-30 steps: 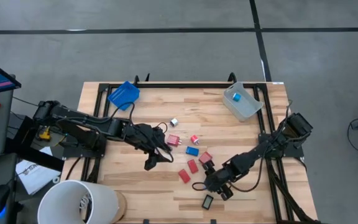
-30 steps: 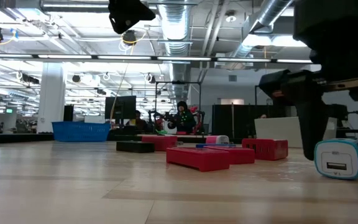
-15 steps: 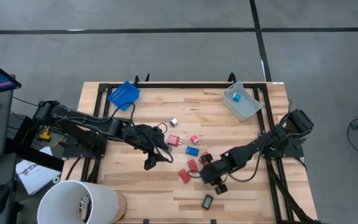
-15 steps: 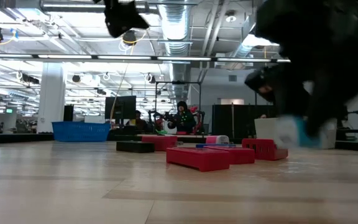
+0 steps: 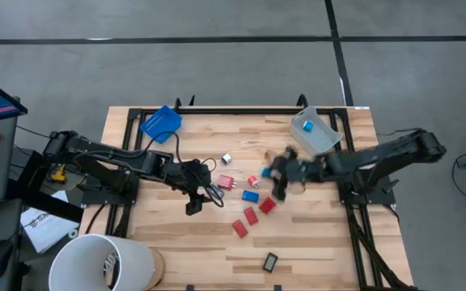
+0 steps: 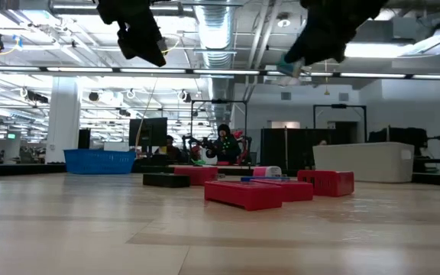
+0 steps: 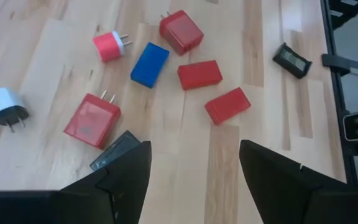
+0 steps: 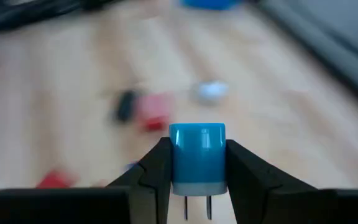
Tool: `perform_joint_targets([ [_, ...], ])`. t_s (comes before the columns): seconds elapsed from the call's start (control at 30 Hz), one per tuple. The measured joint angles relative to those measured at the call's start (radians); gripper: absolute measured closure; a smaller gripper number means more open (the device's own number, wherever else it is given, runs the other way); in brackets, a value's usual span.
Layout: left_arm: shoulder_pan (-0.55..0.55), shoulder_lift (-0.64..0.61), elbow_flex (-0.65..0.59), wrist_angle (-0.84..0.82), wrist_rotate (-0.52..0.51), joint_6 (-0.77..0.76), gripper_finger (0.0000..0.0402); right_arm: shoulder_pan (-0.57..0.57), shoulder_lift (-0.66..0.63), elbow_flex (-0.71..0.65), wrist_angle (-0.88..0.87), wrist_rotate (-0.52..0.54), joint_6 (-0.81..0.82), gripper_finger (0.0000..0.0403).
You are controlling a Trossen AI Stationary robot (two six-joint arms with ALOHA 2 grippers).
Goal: Pick & Place Office items
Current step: Put the light blue charger into the gray bin
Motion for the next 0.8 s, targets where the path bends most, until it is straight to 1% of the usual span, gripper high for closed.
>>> perform_joint_targets([
  [0.1,0.016,0.000,0.000,0.000,-0.001,-0.008,0.0158,-0.127,-0.069,0.004,-0.146,0.053,0.111,0.0295],
  [0.23,0.042,0.000,0.000,0.003,-0.006,-0.012,0.0159,-0.320,-0.102,0.013,-0.373,0.055,0.250,0.0295],
  [0.4,0.072,0.000,0.000,0.049,-0.006,-0.014,0.0160,-0.539,-0.097,0.014,-0.535,0.047,0.271,0.0295],
  [0.5,0.083,0.000,0.000,0.081,-0.005,-0.014,0.0160,-0.662,-0.078,0.014,-0.573,0.031,0.270,0.0295],
  [0.6,0.091,0.000,0.000,0.099,-0.005,-0.015,0.0160,-0.770,-0.050,0.015,-0.570,-0.028,0.243,0.0295],
  [0.8,0.093,0.000,0.000,0.114,-0.008,-0.033,0.0160,-0.917,0.026,0.015,-0.516,-0.131,0.234,0.0295],
])
